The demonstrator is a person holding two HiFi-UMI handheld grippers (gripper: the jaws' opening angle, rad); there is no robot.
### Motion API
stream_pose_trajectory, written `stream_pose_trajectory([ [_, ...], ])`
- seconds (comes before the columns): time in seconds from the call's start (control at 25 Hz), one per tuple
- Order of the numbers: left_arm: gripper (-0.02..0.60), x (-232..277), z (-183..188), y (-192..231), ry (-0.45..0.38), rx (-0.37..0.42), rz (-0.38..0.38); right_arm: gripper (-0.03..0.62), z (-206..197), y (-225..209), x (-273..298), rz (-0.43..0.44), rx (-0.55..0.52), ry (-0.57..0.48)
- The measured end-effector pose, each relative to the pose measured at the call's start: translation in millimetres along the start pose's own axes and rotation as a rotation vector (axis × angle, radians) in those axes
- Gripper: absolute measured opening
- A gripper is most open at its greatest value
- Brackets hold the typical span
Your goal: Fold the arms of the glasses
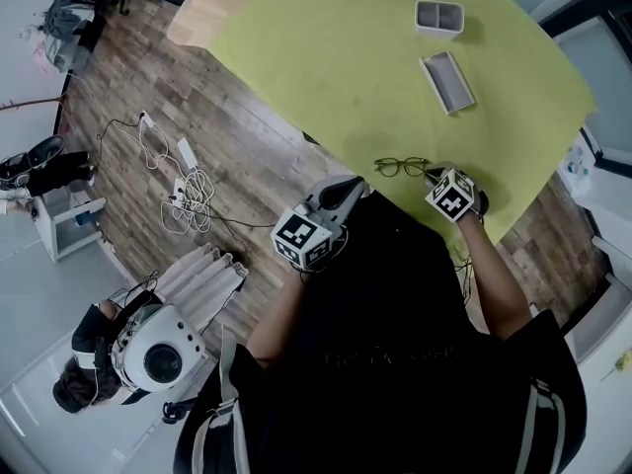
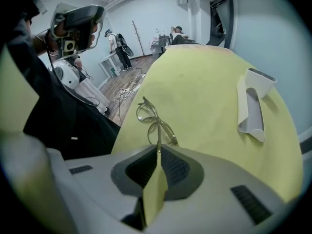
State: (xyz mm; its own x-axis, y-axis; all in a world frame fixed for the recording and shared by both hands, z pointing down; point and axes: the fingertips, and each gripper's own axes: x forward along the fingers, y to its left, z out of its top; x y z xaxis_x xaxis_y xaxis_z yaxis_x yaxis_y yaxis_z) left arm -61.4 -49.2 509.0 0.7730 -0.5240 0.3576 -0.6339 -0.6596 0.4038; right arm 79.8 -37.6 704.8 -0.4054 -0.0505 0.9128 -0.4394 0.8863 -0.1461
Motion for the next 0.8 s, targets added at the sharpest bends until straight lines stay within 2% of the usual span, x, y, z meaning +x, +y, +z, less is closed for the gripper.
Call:
stream_pose_trajectory([
  [0.8,0.018,-5,-5,-5,0.006,0.007,0.027,0.037,-11,-3,28,0.02,0.004,0.033],
])
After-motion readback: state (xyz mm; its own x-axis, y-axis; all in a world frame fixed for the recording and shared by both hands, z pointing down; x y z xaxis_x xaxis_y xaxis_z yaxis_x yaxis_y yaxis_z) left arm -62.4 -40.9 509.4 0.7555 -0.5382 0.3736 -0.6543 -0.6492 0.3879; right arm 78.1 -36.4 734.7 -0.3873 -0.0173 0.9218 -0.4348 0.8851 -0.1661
